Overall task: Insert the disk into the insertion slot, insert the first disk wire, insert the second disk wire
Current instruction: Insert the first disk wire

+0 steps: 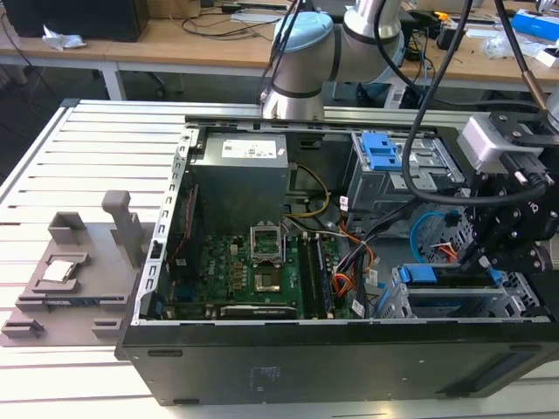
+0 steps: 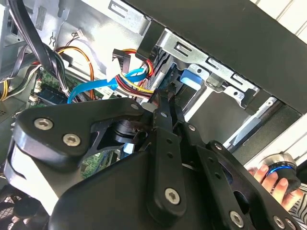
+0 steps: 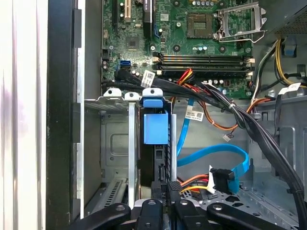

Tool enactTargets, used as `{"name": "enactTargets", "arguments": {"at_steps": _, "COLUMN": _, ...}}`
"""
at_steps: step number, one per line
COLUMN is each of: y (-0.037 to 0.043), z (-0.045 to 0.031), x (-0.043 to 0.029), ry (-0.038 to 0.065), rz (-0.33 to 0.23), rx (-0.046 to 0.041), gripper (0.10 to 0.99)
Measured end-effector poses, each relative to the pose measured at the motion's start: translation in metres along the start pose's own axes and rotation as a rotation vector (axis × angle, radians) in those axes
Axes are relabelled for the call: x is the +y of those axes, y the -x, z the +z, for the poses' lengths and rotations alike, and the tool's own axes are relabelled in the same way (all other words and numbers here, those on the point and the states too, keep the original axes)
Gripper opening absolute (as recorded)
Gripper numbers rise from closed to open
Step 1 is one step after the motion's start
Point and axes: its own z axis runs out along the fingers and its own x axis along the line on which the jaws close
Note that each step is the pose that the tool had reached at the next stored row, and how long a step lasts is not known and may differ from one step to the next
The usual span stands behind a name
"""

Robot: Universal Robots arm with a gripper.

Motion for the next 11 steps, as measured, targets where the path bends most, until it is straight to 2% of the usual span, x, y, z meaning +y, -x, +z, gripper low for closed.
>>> {"name": "enactTargets", "arguments": {"at_steps": 8, "y": 0.0001, "z": 0.0016, "x": -0.0006, "ry": 0.0, "rz": 0.0, "rx": -0.0021, "gripper": 0.165}}
{"name": "enactTargets", "arguments": {"at_steps": 9, "y": 0.0, "z": 0.002, "x": -0.0006, "ry": 0.0, "rz": 0.0, "rx": -0.0023, "gripper": 0.176}}
{"name": "enactTargets", "arguments": {"at_steps": 10, "y": 0.0, "z": 0.0017, "x": -0.0005, "ry": 0.0, "rz": 0.0, "rx": -0.0015, "gripper": 0.239}}
{"name": "enactTargets", "arguments": {"at_steps": 11, "y": 0.0, "z": 0.0011, "x": -0.0005, "ry": 0.0, "rz": 0.0, "rx": -0.0004, "gripper": 0.239}}
